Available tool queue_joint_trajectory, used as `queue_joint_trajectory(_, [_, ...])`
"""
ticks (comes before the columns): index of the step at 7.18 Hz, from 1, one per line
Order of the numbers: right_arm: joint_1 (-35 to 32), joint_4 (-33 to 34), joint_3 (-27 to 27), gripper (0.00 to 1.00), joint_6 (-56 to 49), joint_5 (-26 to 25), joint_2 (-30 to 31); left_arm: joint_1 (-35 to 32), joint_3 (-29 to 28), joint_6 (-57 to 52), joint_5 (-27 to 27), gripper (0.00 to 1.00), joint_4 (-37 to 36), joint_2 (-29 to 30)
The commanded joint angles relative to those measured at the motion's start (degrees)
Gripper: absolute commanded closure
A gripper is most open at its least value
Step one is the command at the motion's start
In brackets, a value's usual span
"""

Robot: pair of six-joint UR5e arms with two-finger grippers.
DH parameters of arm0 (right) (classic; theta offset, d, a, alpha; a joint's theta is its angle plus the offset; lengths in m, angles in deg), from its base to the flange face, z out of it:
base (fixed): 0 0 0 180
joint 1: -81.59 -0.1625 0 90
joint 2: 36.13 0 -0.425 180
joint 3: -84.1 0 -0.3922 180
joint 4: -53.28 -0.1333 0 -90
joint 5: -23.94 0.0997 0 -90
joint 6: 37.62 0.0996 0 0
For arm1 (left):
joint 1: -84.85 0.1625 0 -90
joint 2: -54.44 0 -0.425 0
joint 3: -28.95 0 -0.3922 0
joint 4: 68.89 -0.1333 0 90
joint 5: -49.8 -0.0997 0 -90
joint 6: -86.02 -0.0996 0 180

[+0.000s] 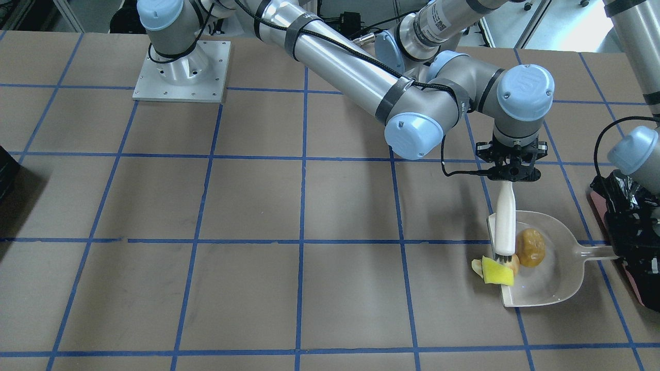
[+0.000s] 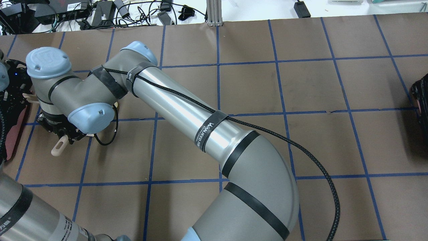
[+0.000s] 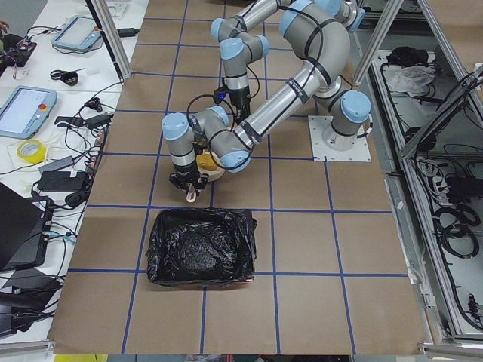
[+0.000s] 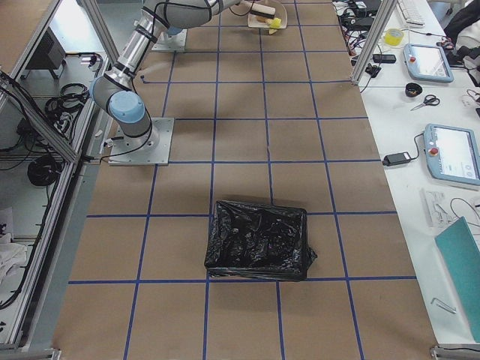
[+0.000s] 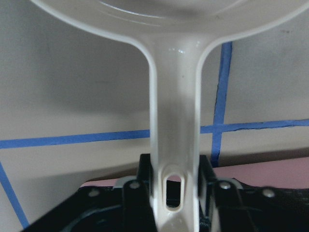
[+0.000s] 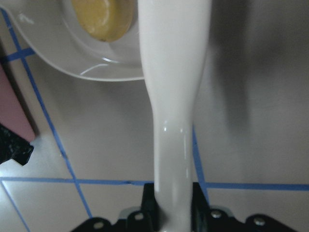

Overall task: Sweep and dump trash in nearest bin
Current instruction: 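Sweep the remaining trash into the dustpan held by left gripper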

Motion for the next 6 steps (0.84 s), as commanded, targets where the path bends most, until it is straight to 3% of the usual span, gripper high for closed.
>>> queue_joint_trajectory(1, [2.5, -3.0, 0.7, 1.0, -3.1, -6.0, 0.9, -0.8, 0.0, 0.2, -1.3, 1.0, -0.1, 0.0])
queue_joint_trajectory(6, [4.6, -2.2, -0.5, 1.0, -9.2, -6.9, -5.4, -0.8, 0.1, 0.3, -1.5, 1.0, -1.5, 0.6])
